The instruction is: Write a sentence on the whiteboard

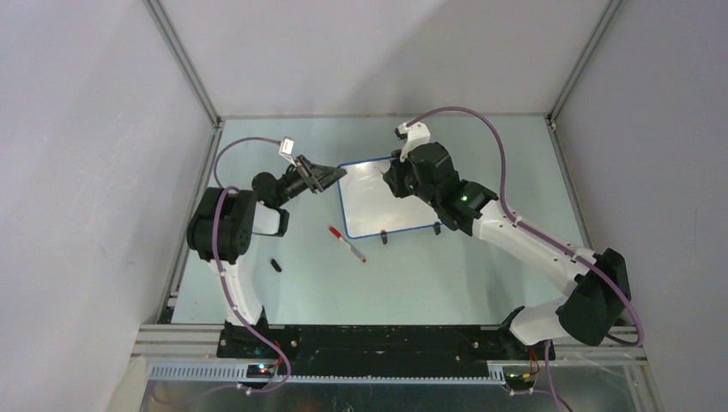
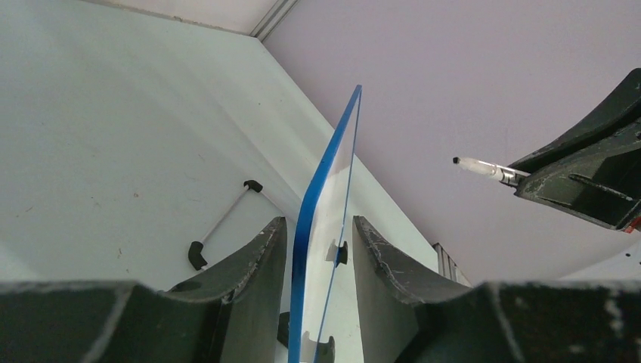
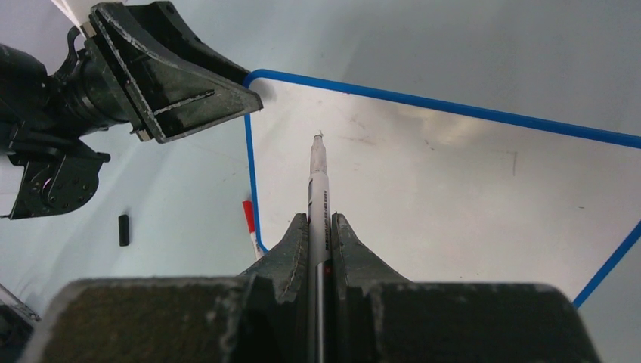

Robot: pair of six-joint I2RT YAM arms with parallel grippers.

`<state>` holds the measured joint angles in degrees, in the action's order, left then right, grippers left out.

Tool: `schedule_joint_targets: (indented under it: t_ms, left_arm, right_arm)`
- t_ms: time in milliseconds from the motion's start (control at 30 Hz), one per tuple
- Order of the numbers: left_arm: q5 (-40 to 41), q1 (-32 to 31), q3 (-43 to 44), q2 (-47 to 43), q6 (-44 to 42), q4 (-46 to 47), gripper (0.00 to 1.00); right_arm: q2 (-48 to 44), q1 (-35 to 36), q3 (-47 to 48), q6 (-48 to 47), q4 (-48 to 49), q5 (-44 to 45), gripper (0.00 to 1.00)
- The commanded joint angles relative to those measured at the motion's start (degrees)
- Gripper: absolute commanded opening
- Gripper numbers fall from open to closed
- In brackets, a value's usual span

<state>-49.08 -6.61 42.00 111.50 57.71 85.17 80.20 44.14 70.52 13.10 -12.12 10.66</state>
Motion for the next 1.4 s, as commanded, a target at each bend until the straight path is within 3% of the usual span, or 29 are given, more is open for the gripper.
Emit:
schedule_joint_targets:
  t_ms: [0, 267, 900, 1367]
  left_arm:
    - [0.0, -0.1, -0.5, -2.7, -2.6, 2.6, 0.42]
    - [-0.1, -0.1, -0.8, -3.0, -2.9, 2.6, 0.42]
    - [-0.8, -0.4, 0.2, -2.5, -2.1, 2.6, 0.23]
    - [-2.0, -0.3, 1.5, -1.6, -1.7, 2.6, 0.07]
  right_arm:
    - [0.6, 0.0, 2.3, -1.6, 1.6, -1.7, 0.0]
    - [-0.1, 0.1, 0.5, -2.6, 3.1, -1.5, 0.0]
    - [-3.2, 0.9, -3.0, -3.2, 5.8, 1.1, 0.0]
    - [-1.2, 1.8, -2.3, -3.7, 6.9, -3.4, 0.0]
